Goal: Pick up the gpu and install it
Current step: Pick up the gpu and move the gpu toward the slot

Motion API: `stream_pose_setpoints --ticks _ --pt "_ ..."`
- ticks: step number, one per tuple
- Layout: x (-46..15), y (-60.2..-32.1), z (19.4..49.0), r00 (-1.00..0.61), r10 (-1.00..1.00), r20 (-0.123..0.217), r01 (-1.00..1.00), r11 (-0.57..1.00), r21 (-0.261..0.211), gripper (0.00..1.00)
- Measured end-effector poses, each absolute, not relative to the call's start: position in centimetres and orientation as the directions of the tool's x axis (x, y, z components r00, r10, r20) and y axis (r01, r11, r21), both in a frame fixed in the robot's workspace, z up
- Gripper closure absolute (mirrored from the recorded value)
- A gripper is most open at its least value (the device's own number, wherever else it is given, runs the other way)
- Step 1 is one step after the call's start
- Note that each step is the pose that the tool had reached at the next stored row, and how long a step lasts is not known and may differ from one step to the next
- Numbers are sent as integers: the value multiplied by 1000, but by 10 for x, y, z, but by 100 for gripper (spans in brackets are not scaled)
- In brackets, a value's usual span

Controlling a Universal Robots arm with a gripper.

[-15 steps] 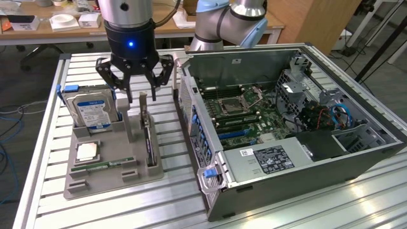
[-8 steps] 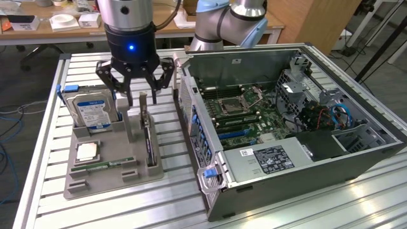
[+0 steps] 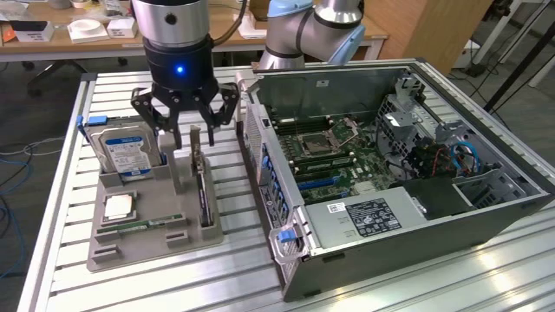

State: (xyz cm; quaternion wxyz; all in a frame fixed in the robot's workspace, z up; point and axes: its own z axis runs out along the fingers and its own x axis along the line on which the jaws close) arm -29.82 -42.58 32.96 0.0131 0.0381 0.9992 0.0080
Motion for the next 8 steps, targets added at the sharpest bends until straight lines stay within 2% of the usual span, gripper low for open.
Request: stream_pose_setpoints --ticks 8 --pt "-298 -430 327 -997 77 -26 77 997 11 45"
